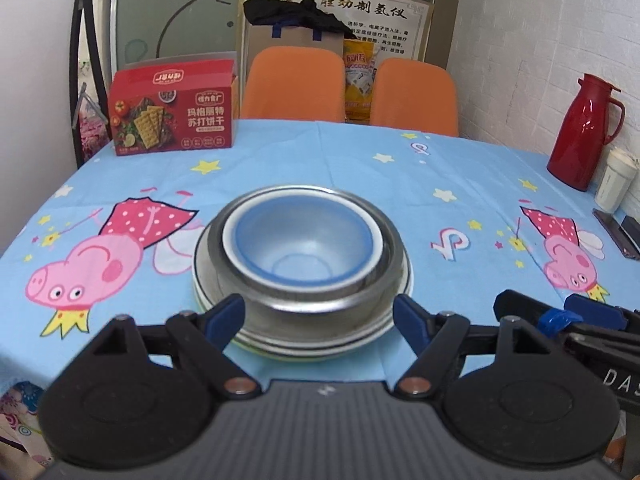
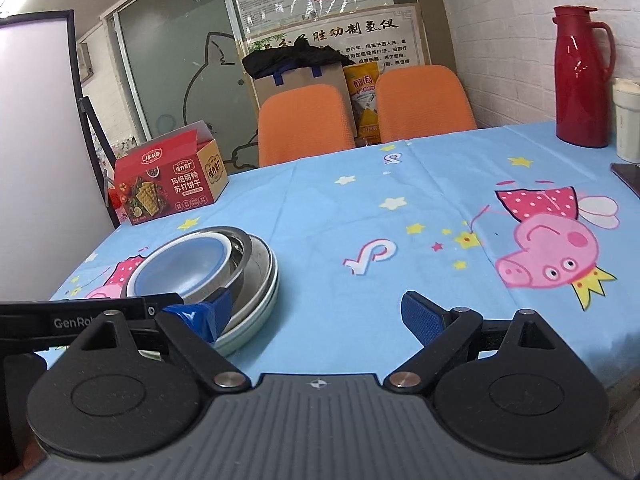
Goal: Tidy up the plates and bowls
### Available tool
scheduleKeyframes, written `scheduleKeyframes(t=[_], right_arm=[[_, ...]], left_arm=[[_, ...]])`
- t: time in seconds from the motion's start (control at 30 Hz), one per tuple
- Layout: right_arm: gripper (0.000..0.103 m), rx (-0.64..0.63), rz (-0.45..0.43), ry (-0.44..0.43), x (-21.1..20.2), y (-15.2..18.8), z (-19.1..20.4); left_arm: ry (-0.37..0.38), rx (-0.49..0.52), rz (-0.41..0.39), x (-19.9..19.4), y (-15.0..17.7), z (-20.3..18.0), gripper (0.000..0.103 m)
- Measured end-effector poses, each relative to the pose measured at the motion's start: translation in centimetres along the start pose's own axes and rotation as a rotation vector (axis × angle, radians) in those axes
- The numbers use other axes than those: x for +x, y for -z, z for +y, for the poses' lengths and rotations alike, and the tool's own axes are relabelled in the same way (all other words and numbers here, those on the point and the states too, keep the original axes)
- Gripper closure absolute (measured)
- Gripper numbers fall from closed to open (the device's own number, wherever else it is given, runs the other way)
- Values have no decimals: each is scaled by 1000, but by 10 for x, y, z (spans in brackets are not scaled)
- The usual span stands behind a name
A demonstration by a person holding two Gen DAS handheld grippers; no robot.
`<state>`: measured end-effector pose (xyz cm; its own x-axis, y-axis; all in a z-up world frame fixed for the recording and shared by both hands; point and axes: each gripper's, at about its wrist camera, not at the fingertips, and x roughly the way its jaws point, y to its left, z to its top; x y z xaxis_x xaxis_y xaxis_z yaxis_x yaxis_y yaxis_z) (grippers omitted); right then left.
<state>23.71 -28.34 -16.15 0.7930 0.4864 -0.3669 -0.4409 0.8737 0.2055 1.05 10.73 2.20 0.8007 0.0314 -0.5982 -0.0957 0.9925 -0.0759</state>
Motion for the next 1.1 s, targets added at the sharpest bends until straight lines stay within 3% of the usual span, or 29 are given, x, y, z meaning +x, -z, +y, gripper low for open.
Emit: scheduleKeyframes(t=[0.4,0.67,1.1], right_arm=[[24,4,-28,8,-36,40,-9],[24,10,-52,1,-52,49,-9],[24,12,-63,2,-60,56,-12]], left_arm=[[-29,-19,-23,-26,56,-4,27],[-61,28,-66,-45,64,-16,27],[-38,27,-88,-50,70,-19,27]])
